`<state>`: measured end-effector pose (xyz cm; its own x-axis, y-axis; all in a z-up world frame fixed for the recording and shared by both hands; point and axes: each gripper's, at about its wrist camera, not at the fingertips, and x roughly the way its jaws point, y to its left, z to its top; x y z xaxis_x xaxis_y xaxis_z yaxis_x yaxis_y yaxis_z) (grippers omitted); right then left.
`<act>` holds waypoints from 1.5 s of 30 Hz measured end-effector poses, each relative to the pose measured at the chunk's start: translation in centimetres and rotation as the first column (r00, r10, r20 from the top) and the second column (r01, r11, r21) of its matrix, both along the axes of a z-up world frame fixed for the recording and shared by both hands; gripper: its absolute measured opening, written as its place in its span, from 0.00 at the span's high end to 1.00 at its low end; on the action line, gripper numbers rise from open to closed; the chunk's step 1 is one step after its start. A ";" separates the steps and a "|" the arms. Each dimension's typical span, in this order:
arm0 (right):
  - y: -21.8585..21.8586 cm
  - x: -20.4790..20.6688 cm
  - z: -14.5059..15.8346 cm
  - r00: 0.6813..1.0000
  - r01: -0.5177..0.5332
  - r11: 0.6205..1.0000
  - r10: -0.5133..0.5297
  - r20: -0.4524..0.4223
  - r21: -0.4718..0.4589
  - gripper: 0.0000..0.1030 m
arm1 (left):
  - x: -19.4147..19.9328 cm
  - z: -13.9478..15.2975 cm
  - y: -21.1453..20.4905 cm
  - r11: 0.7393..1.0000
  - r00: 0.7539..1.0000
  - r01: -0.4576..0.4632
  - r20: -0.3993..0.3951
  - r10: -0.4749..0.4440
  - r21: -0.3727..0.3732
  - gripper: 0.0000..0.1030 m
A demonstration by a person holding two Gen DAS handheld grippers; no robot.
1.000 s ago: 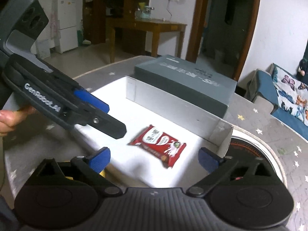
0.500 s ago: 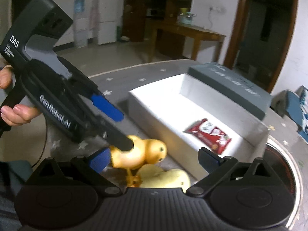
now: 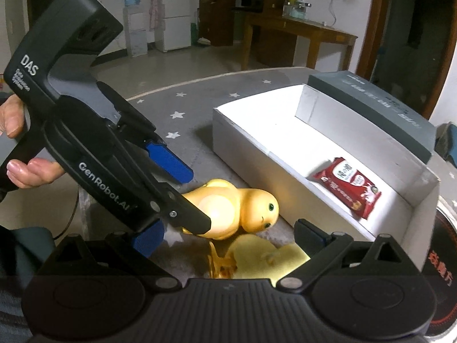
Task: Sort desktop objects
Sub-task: 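Move the left tool back to the orange rubber duck, then grasp the orange rubber duck with the left tool and lift it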
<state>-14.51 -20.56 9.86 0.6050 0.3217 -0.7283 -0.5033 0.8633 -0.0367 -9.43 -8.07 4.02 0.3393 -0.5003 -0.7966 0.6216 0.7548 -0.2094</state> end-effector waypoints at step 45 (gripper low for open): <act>1.7 0.4 -0.2 1.000 0.025 0.999 -0.025 0.005 0.024 0.11 | -1.7 3.4 1.8 0.998 1.000 -0.029 -0.005 0.028 -0.050 0.58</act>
<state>-14.14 -18.82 9.67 0.6169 0.3239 -0.7173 -0.4815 0.8763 -0.0185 -11.09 -6.23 7.38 0.3505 -0.5294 -0.7726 0.5989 0.7609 -0.2497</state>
